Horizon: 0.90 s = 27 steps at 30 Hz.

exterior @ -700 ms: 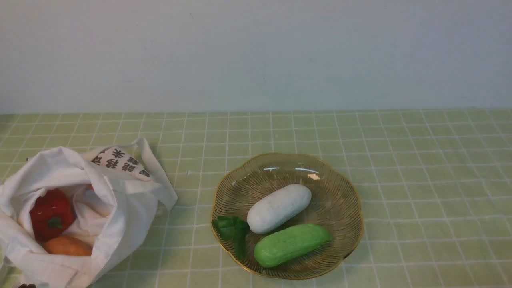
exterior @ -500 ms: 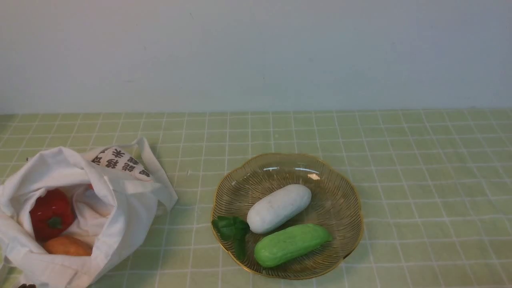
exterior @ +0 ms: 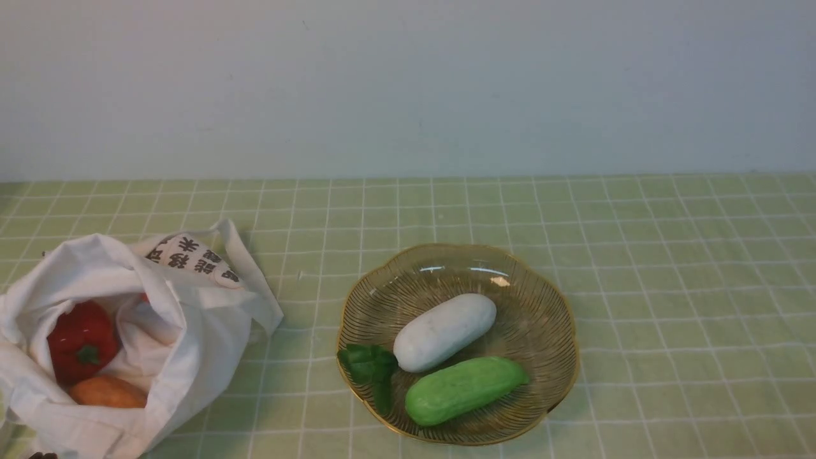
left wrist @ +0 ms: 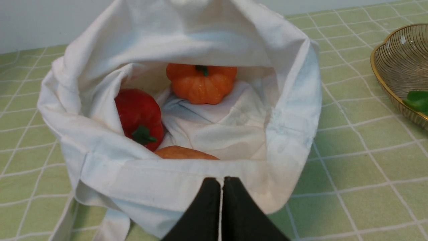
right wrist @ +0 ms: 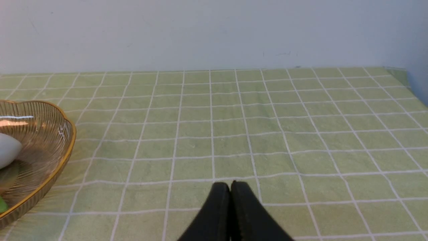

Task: Take vegetables from bag on green coffee tablecloth place on plate.
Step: 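Reach into the cloth bag and grasp the potato inside with the left gripper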

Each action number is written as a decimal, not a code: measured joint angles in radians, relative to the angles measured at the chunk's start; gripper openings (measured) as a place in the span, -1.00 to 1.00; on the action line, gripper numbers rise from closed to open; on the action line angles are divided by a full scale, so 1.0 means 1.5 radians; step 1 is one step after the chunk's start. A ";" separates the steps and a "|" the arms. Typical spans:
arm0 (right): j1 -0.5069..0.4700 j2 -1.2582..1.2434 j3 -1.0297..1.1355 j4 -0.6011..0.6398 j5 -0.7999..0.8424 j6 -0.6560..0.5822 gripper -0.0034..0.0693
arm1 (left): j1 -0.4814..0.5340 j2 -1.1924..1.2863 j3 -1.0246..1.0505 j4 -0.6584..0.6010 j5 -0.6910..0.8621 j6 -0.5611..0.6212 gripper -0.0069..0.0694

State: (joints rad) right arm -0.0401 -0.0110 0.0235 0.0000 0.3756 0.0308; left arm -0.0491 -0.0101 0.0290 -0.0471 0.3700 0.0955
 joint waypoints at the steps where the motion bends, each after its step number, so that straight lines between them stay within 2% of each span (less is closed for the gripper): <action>1: 0.000 0.000 0.000 0.000 0.000 0.000 -0.95 | 0.000 0.000 0.000 0.000 0.000 0.000 -0.83; 11: 0.000 0.000 0.000 0.000 0.000 0.000 -0.95 | 0.000 0.000 0.000 0.001 -0.004 0.003 -0.83; 13: 0.000 0.000 0.000 0.000 0.000 0.000 -0.95 | 0.000 0.000 0.000 -0.031 -0.019 -0.015 -0.83; 17: 0.000 0.000 0.000 0.000 0.000 0.000 -0.95 | 0.000 0.000 0.000 -0.198 -0.105 -0.110 -0.83; 20: 0.000 0.000 0.000 0.000 0.000 0.000 -0.95 | 0.000 0.000 0.000 -0.289 -0.167 -0.136 -0.83; 27: 0.000 0.000 0.000 0.000 0.000 0.000 -0.95 | 0.000 0.000 0.000 -0.350 -0.309 -0.143 -0.83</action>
State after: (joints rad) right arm -0.0401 -0.0110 0.0235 0.0000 0.3756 0.0308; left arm -0.0491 -0.0101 0.0294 -0.5722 -0.0937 -0.1197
